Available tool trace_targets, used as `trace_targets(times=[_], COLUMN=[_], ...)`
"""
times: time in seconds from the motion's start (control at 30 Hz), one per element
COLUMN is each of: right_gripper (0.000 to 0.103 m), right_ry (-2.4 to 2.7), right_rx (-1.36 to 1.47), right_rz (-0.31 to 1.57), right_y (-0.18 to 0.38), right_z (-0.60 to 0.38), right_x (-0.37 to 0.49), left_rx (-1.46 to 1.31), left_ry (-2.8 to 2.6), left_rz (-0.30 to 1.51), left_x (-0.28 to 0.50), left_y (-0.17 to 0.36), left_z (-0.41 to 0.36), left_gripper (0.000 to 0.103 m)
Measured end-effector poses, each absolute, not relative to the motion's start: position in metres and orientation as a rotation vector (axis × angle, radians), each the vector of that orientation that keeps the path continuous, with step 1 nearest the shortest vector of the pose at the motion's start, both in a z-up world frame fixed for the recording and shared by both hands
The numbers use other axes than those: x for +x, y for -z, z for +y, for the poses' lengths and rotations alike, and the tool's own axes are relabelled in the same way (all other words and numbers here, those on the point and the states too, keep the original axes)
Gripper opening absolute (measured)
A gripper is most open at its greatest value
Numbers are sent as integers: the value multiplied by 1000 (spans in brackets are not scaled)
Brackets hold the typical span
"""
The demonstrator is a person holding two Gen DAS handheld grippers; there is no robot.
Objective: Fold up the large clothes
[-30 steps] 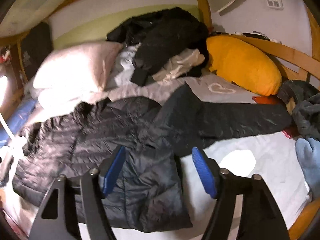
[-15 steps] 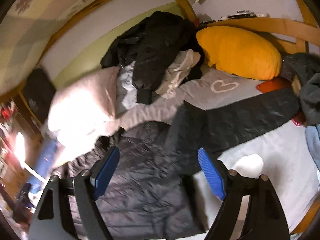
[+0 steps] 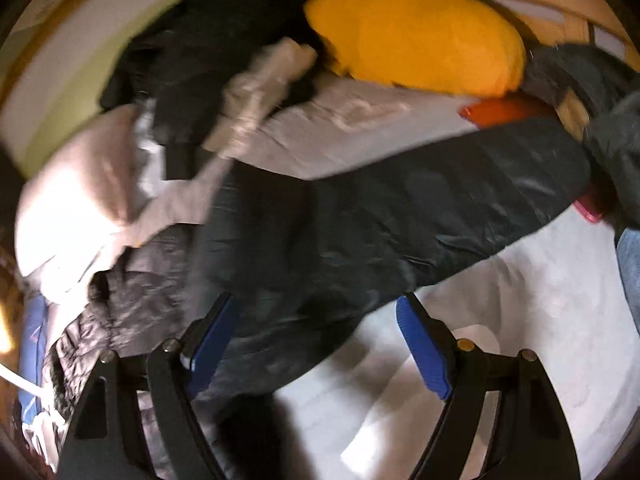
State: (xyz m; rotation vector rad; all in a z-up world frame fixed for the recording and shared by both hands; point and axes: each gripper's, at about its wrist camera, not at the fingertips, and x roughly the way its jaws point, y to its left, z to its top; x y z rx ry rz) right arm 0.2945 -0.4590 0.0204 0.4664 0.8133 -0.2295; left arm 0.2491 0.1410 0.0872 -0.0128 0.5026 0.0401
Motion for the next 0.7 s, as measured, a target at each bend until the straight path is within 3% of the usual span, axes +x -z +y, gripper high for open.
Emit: trace_targets(times=[0.2, 0.3, 0.4, 0.47, 0.57, 0.7], right_gripper=[75, 66, 38, 5, 3, 2], right_ry=[245, 314, 361, 379, 366, 247], right_rx=[528, 500, 481, 503, 530, 347], right_rz=[916, 908, 898, 882, 821, 643], right_y=[10, 16, 19, 19, 6, -45], right_z=[-479, -487, -493, -497, -494, -444], right_x=[315, 320, 322, 319, 308, 290], left_rx=[2, 24, 51, 82, 87, 60], left_ry=[-69, -78, -81, -91, -77, -60], left_rz=[564, 561, 563, 552, 541, 488], left_x=[251, 251, 251, 249, 245, 233], left_y=[-75, -73, -69, -68, -71, -84], left_z=[139, 136, 132, 127, 123, 117], left_gripper=[103, 103, 103, 103, 103, 103])
